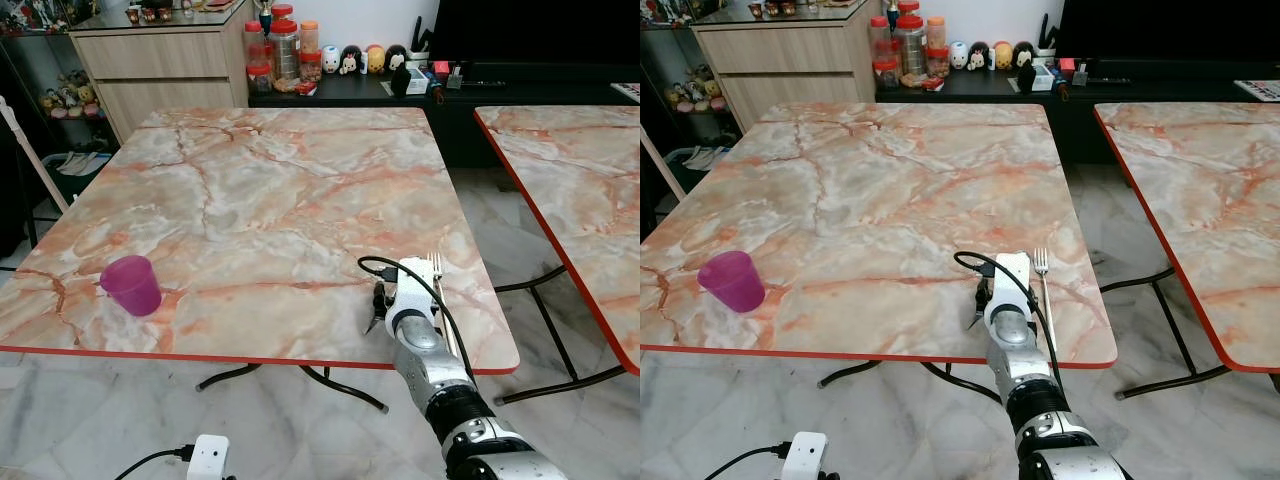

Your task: Setting the table

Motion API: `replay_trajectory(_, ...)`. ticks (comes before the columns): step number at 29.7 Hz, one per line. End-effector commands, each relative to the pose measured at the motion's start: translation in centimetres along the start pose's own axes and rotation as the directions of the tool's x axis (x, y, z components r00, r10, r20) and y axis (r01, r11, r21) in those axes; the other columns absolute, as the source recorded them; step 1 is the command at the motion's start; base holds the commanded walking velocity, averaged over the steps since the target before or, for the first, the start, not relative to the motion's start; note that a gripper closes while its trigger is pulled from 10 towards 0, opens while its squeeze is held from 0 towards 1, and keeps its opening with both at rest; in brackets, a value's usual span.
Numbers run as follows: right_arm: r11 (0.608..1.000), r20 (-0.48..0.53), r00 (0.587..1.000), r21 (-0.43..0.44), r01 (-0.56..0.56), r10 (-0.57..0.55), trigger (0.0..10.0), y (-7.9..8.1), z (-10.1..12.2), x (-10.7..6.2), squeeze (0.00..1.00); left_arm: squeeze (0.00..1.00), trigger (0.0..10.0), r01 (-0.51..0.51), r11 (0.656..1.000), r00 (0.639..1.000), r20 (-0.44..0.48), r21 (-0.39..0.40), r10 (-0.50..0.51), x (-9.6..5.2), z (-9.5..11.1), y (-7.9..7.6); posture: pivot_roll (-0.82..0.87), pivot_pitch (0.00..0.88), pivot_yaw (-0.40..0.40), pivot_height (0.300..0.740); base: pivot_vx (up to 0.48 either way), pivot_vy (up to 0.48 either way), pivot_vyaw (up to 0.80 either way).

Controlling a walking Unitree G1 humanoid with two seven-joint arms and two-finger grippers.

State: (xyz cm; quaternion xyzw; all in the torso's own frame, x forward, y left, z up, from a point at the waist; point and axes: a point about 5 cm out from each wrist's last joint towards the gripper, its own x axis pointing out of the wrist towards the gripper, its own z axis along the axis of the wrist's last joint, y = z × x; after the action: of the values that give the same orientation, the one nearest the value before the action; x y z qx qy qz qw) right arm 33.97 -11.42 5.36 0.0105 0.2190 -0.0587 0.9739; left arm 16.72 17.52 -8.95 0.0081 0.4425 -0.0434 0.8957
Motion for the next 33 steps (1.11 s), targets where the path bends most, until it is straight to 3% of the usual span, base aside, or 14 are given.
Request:
replay_trajectory(1, 1.000, -0.027, 1.000, 0.015, -0.008, 0.009, 10.0, 0.24, -0.52, -0.07, 0.00, 0.00, 10.0, 0.000, 1.000, 1.000, -0.026, -0.001, 0.000, -0.15, -0.56, 0.21, 0.04, 0.012, 0.019, 0.740, 0.000, 0.000, 0.00)
replay_trajectory(10, 1.000, -0.032, 0.999, 0.003, -0.012, 0.012, 10.0, 0.25, -0.65, -0.05, 0.00, 0.00, 10.0, 0.004, 1.000, 0.999, -0.032, 0.007, -0.004, -0.16, -0.69, 0.10, 0.04, 0.010, 0.017, 0.740, 0.000, 0.000, 0.00)
replay_trajectory(11, 1.000, -0.039, 0.999, 0.013, -0.020, 0.020, 0.0, 0.35, -0.72, -0.07, 0.00, 0.00, 10.0, 0.005, 1.000, 1.000, -0.031, 0.005, -0.004, -0.15, -0.68, 0.07, 0.04, 0.008, 0.015, 0.740, 0.000, 0.000, 0.00)
replay_trajectory(33, 0.998, -0.045, 0.997, 0.028, -0.057, 0.058, 0.0, 0.42, -0.35, 0.04, 0.00, 0.00, 10.0, 0.014, 1.000, 0.999, -0.031, -0.001, -0.014, -0.04, -0.44, -0.16, 0.03, 0.003, 0.014, 0.740, 0.000, 0.000, 0.00)
